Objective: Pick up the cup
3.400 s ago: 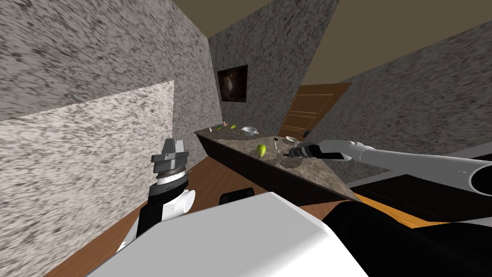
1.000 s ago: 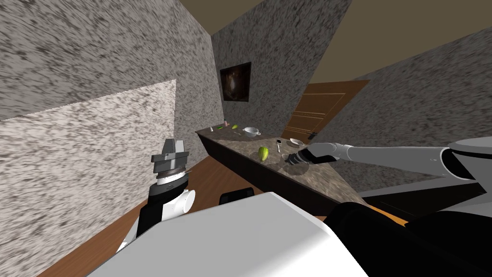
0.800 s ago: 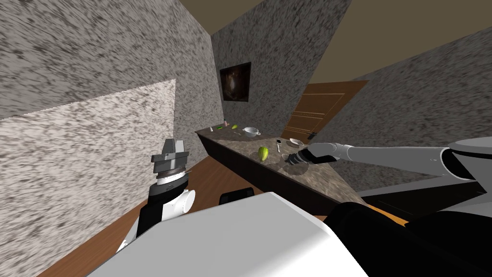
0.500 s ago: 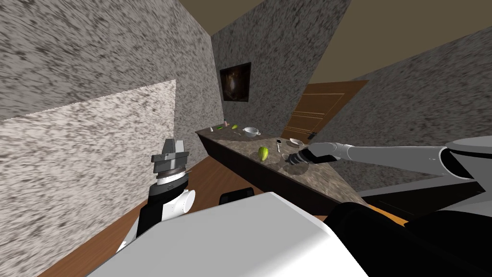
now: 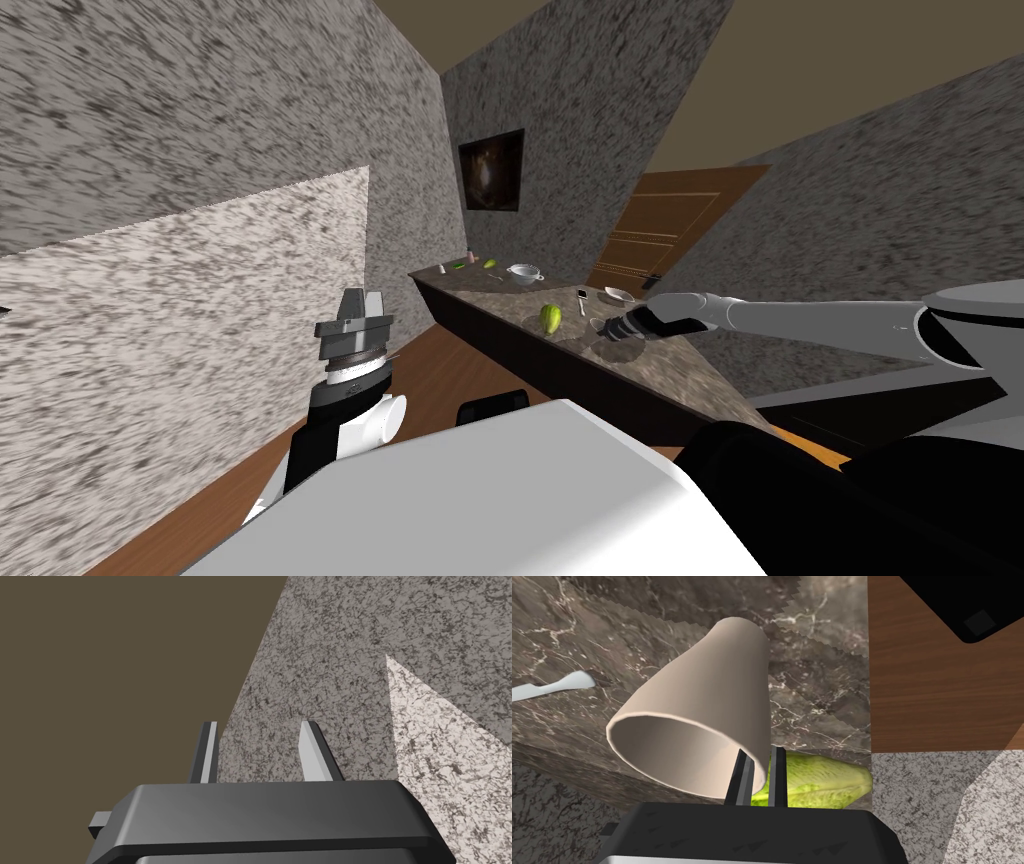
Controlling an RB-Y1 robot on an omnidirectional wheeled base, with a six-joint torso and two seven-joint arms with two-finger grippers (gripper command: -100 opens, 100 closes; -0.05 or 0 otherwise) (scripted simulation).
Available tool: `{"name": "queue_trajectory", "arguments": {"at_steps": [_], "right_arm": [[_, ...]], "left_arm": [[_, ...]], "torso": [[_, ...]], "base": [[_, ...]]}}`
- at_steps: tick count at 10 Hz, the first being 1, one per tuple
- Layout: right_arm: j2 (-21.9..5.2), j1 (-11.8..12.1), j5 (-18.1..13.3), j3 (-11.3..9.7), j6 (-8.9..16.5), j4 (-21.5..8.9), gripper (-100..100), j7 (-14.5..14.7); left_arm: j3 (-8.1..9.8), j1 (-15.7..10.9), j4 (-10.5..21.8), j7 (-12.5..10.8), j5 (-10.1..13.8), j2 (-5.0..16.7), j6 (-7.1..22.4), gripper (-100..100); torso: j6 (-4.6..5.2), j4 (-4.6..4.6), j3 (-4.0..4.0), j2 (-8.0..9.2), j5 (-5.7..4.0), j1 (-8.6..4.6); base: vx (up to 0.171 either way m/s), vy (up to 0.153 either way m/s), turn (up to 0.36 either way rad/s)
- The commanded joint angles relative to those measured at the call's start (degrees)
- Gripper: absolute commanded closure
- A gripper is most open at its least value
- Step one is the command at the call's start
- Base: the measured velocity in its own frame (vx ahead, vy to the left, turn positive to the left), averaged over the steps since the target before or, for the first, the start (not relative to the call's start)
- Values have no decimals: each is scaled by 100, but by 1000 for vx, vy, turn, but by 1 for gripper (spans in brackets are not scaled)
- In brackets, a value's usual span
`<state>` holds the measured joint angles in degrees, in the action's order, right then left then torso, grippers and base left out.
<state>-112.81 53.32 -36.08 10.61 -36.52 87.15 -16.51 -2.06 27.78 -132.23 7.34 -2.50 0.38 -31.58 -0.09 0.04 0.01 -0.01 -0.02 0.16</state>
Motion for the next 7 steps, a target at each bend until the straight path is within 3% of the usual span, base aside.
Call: {"name": "queue_trajectory", "arguments": {"at_steps": [1,6,7], "right_arm": [[24,14,131,14,-166,-189,100,187],[1,80,464,54,-426,-539,100,569],[18,46,371,38,-385,-469,100,466]], "left_arm": [[0,0,0,0,0,0,0,0],[0,0,0,0,0,0,0,0],[0,0,0,0,0,0,0,0]], "torso": [[0,0,0,0,0,0],[6,3,4,5,4,2],[8,4,4,5,5,1]], "base": [[-9,38,2],[-4,27,-1],[0,11,-2]]}}
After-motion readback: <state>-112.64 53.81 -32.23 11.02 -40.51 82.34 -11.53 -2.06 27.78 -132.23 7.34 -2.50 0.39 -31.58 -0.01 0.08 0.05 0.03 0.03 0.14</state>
